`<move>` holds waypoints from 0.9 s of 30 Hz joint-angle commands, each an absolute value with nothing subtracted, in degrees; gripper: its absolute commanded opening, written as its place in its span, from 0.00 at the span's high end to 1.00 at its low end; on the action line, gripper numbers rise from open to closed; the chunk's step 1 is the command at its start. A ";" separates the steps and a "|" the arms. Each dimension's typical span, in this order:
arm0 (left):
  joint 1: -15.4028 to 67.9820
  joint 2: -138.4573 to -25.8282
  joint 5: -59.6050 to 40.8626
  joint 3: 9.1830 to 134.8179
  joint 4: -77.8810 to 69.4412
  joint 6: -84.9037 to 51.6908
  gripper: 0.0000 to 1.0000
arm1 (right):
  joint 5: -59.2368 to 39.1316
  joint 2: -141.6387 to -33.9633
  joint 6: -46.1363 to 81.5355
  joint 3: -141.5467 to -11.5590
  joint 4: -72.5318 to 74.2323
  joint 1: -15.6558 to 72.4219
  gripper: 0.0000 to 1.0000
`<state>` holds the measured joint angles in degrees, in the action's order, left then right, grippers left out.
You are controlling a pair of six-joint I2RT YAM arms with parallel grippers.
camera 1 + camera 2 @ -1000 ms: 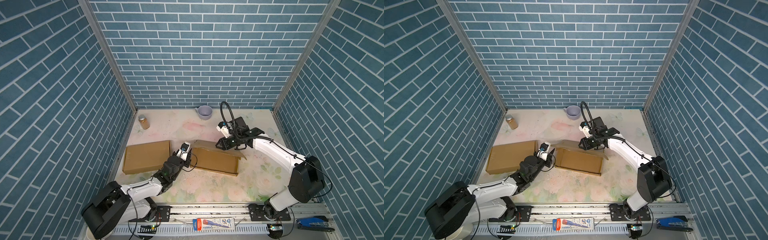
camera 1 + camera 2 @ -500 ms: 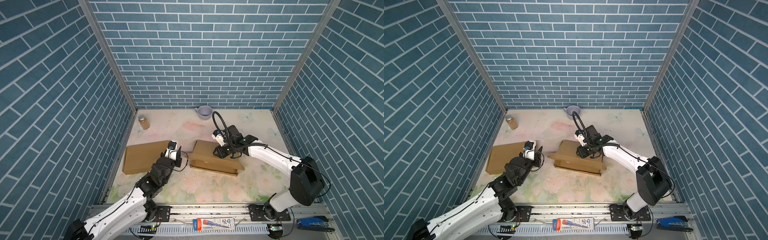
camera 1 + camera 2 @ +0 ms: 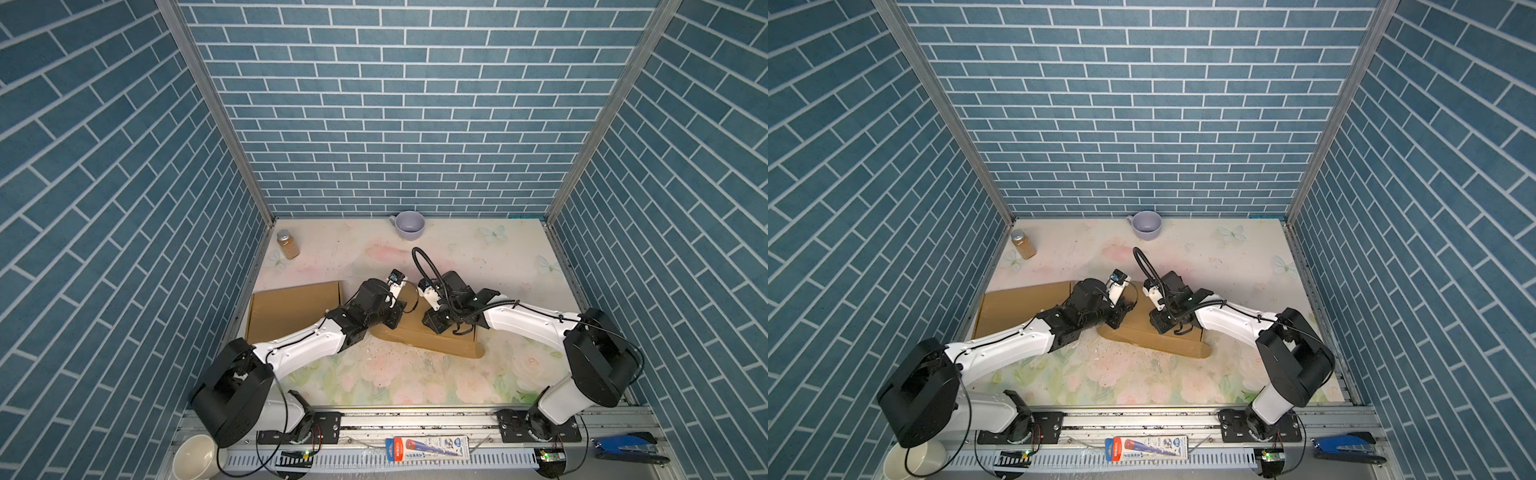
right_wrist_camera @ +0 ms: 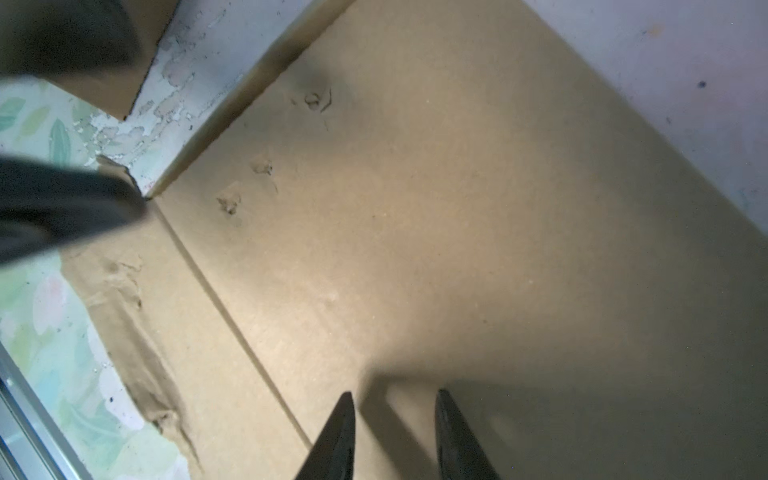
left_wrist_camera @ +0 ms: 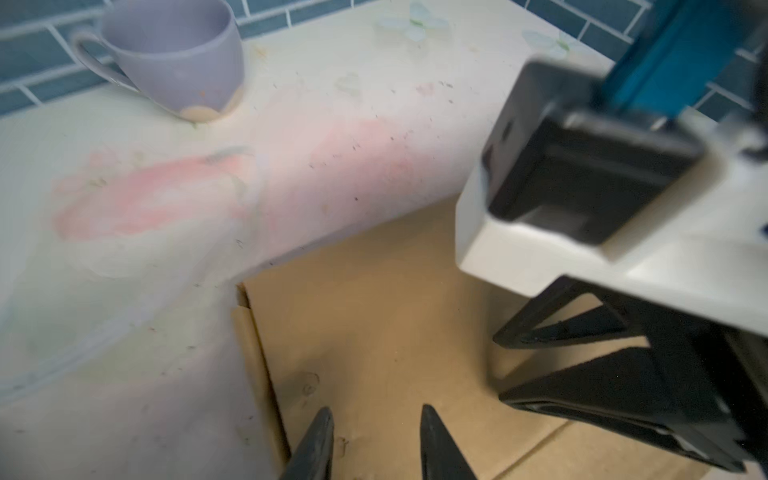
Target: Fold the paper box
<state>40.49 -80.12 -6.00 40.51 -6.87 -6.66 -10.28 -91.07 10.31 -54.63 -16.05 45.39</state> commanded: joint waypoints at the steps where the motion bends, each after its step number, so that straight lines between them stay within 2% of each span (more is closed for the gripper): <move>1: 37.93 -82.75 -11.97 40.46 -9.09 -10.39 0.65 | -9.14 -90.86 12.65 -52.42 -14.42 45.16 0.67; 11: 36.30 -83.16 -11.75 42.34 -3.25 -9.91 0.60 | -7.22 -76.56 20.21 -51.92 -20.16 39.33 0.56; 16: 36.23 -84.05 -10.68 46.46 4.12 -7.80 0.58 | -1.72 -71.35 29.33 -50.87 -29.97 33.67 0.53; 20: 35.60 -82.63 -7.56 49.04 8.88 -7.13 0.53 | -3.23 -70.04 30.86 -50.11 -38.05 27.60 0.48; 27: 34.03 -83.44 -3.36 54.93 17.84 -5.28 0.44 | -12.72 -71.92 30.59 -45.97 -35.07 24.22 0.36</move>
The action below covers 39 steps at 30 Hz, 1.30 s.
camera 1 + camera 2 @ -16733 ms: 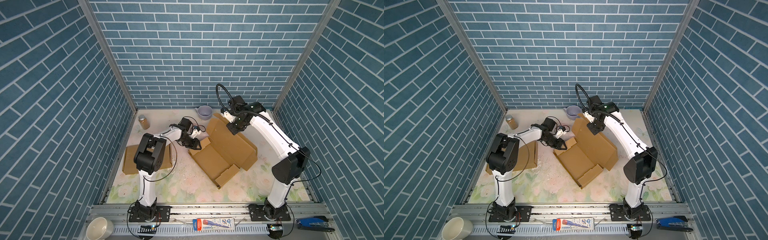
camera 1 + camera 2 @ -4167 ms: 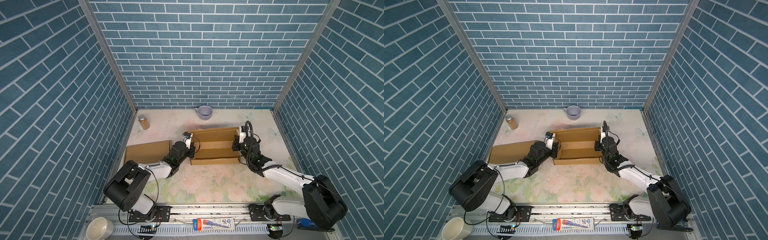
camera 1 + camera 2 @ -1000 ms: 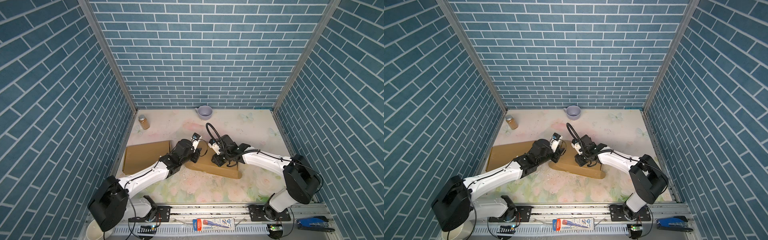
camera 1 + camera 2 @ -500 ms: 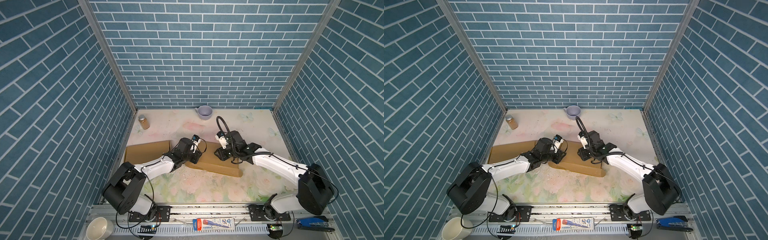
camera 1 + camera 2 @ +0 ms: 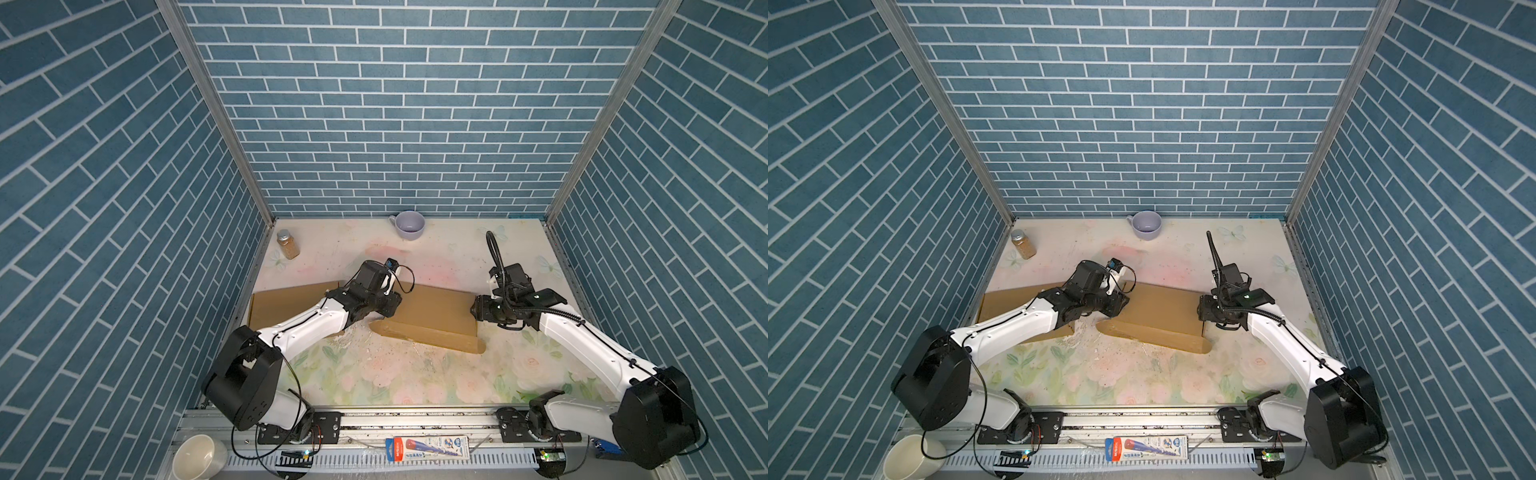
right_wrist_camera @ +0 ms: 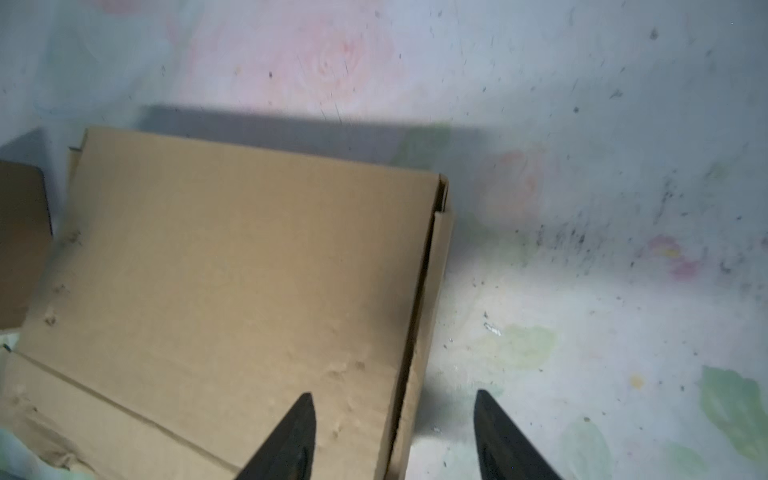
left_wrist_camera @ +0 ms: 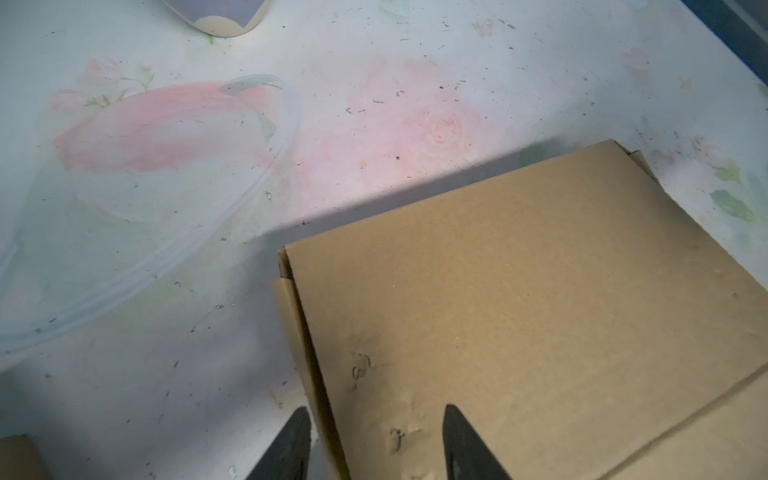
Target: Fold the paper box
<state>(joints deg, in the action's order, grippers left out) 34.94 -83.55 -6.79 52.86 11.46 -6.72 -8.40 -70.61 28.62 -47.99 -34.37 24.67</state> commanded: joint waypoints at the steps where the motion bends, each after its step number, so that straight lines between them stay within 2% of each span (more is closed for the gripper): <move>1: 32.99 -83.79 -3.04 55.34 18.69 -5.64 0.42 | -13.84 -72.70 30.67 -45.28 -33.56 24.16 0.36; 7: 26.30 -87.11 -13.91 53.61 14.24 -12.38 0.30 | -18.42 -76.69 29.29 -41.07 -25.95 21.74 0.36; 13: 25.84 -92.78 -20.34 50.60 8.01 -17.26 0.33 | -25.44 -79.35 30.01 -37.31 -18.70 18.99 0.43; 16: 25.84 -93.84 -21.65 49.92 6.10 -18.13 0.36 | -28.39 -79.46 31.31 -36.91 -16.27 18.55 0.43; 24: 24.43 -98.75 -21.82 50.89 8.22 -19.42 0.51 | -40.00 -77.17 35.42 -33.40 -11.12 10.35 0.30; 27: 24.26 -99.39 -21.32 50.89 9.23 -19.90 0.55 | -42.99 -77.34 37.95 -31.07 -8.34 8.13 0.16; 30: 23.57 -99.92 -20.90 50.89 10.88 -20.11 0.58 | -45.25 -77.60 41.29 -28.50 -4.50 7.09 0.07; 33: 21.94 -100.86 -22.18 50.20 11.34 -20.86 0.63 | -46.26 -77.87 42.80 -27.06 -2.77 6.73 0.05; 39: 19.37 -102.29 -23.79 49.18 11.87 -20.39 0.66 | -48.36 -78.41 44.83 -25.93 -0.65 6.73 0.03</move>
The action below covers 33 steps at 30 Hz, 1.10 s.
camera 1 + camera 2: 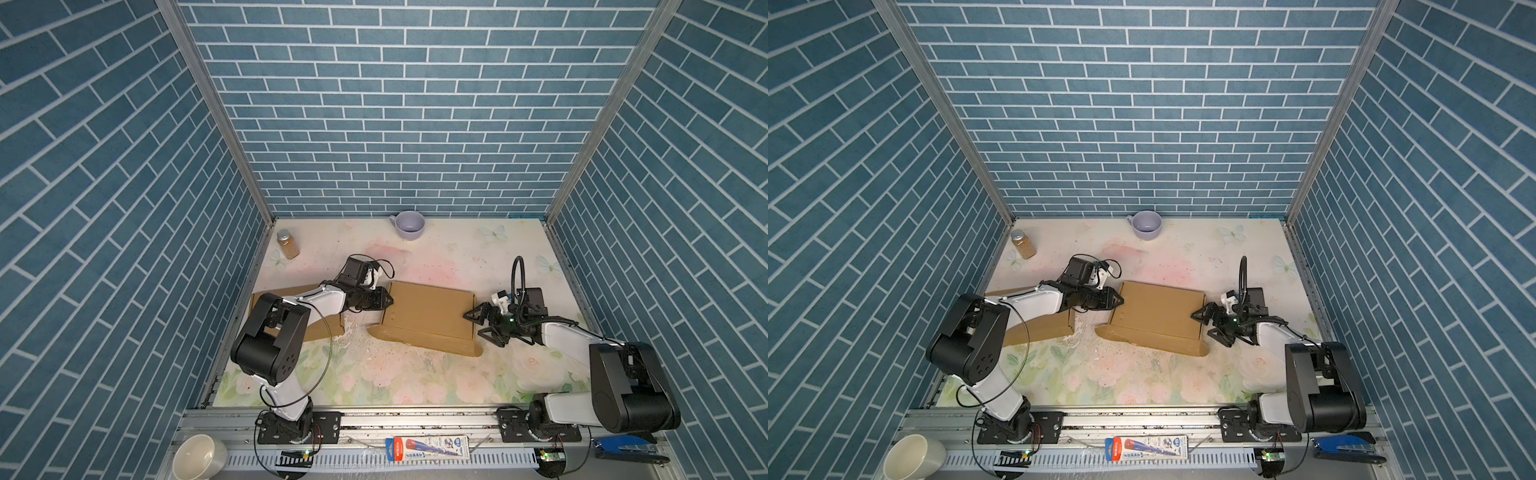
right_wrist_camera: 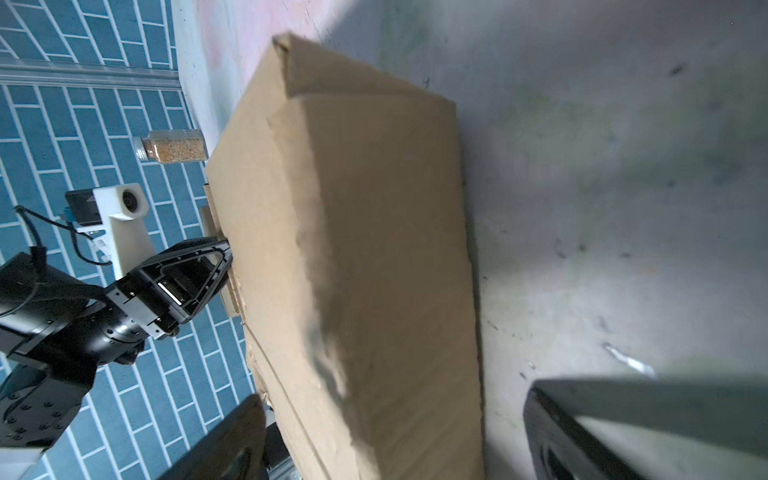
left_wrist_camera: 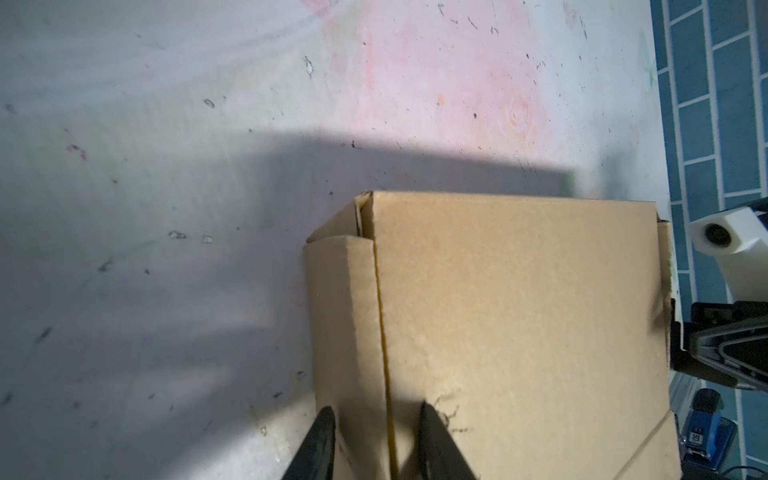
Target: Fold the paper box
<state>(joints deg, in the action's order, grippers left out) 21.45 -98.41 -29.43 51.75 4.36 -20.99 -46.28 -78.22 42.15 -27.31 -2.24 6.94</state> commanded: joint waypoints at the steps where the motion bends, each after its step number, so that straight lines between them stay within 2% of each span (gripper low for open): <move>1: 19.02 -102.63 -24.13 49.13 11.99 -20.21 0.66 | -48.66 -78.68 44.74 -25.92 -0.60 6.76 0.03; 13: 16.34 -104.50 -23.87 49.22 13.89 -19.47 0.67 | -49.16 -87.19 44.60 -27.46 4.67 8.33 0.03; 22: 15.52 -106.17 -24.16 49.75 13.67 -19.86 0.67 | -50.80 -91.04 45.63 -29.39 9.97 12.89 0.03; 28: 15.47 -105.87 -24.20 49.75 13.66 -20.31 0.61 | -54.06 -91.99 54.42 -28.35 24.67 14.38 0.13; 33: 14.93 -105.73 -23.12 50.28 14.83 -19.95 0.62 | -55.30 -88.04 57.12 -28.02 26.38 14.21 0.15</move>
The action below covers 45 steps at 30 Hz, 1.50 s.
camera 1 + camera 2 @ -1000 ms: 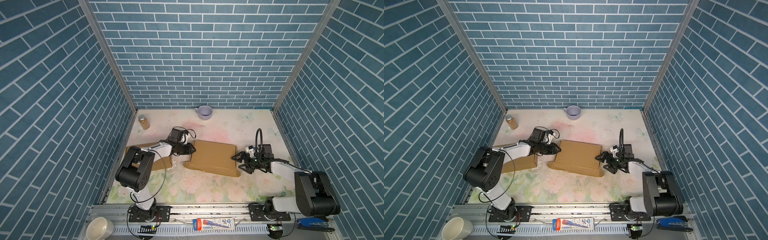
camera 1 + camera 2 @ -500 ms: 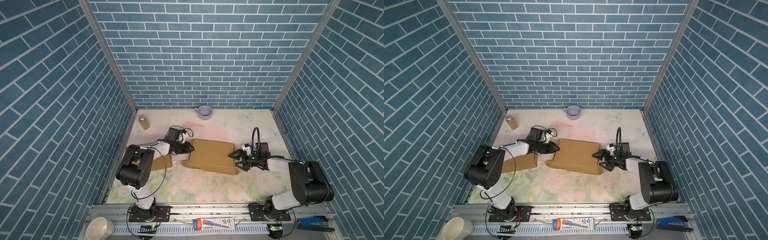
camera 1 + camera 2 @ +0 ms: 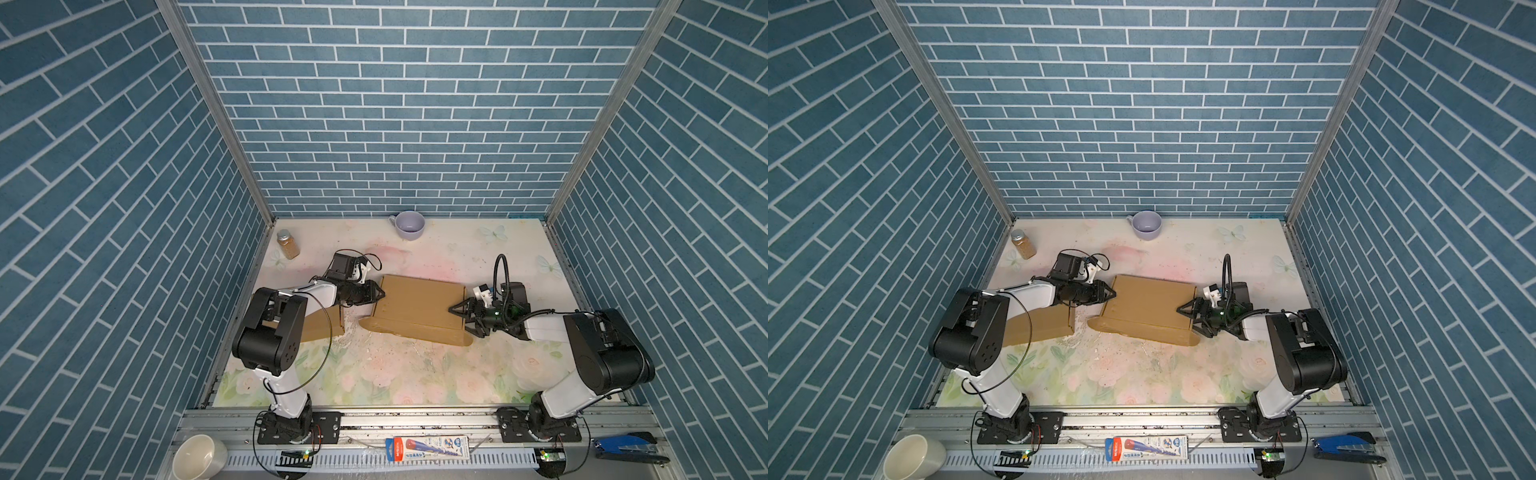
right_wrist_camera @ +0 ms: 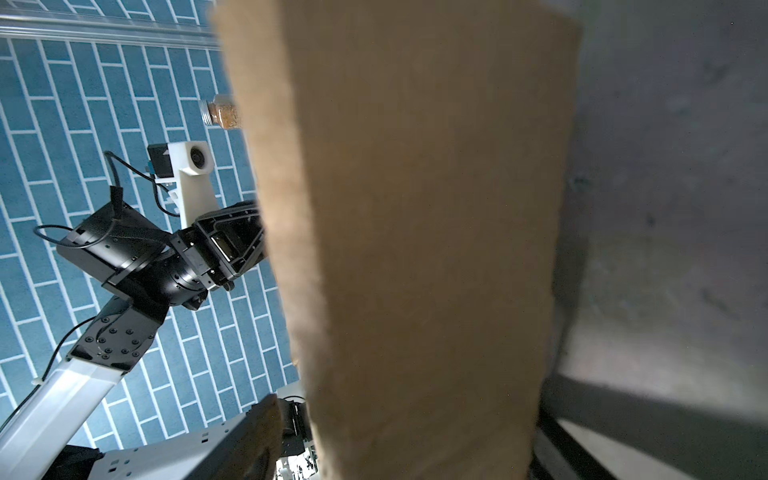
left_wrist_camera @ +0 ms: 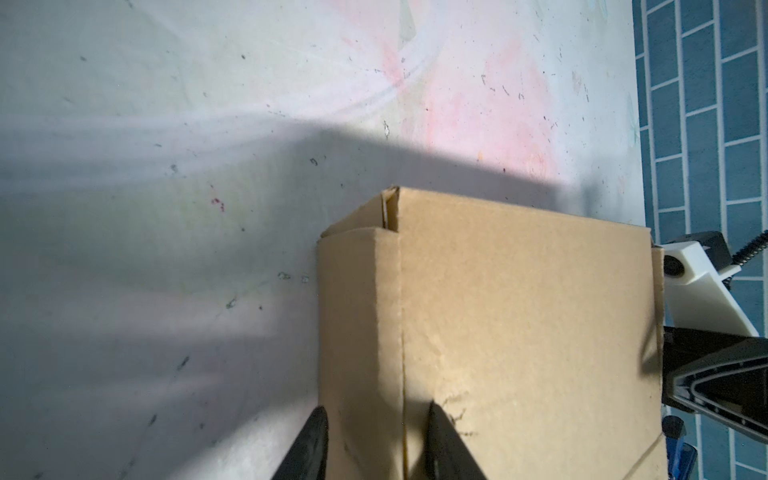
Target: Fold the paper box
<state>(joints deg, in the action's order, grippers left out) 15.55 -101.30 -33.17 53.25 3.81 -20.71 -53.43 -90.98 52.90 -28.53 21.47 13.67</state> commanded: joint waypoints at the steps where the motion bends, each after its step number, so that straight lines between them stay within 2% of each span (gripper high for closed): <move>1: 14.70 -105.82 -22.94 50.12 14.92 -20.03 0.63 | -54.62 -86.74 56.32 -28.25 23.67 13.90 0.14; 4: 14.26 -105.22 -21.76 49.41 15.46 -19.99 0.67 | -52.48 -83.65 53.39 -27.47 18.03 12.17 0.09; 7: 14.04 -105.37 -22.21 49.66 15.64 -19.97 0.68 | -53.66 -84.44 53.53 -26.89 19.02 11.80 0.09; 15: 14.06 -105.65 -25.35 49.67 12.95 -21.08 0.63 | -52.11 -88.91 58.73 -27.56 28.81 15.00 0.13; 20: 14.03 -104.87 -27.47 49.66 11.14 -22.13 0.56 | -51.25 -93.49 65.01 -25.49 41.90 15.59 0.23; 24: 14.06 -100.56 -29.40 49.96 9.75 -23.40 0.47 | -50.42 -94.96 68.89 -24.37 46.38 15.47 0.39; 27: 14.06 -93.84 -28.18 51.09 11.43 -23.32 0.43 | -49.02 -92.91 69.83 -24.58 43.16 14.96 0.46; 34: 14.62 -77.75 -22.62 54.64 19.82 -16.41 0.39 | -48.95 -86.43 70.31 -27.94 29.33 13.82 0.54; 37: 18.96 -72.02 -17.80 55.20 20.20 -7.22 0.37 | -50.38 -84.37 70.31 -30.12 23.52 12.86 0.56; 40: 28.24 -68.23 -11.83 54.39 18.22 6.52 0.34 | -52.20 -83.36 71.35 -32.45 19.23 12.23 0.59; 45: 40.73 -68.76 -7.01 53.01 16.88 25.41 0.27 | -54.95 -81.68 76.63 -33.57 17.27 11.80 0.61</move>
<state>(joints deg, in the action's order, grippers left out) 37.43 -67.26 -12.43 54.08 15.64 10.20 -51.81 -83.46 71.42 -31.51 20.67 11.97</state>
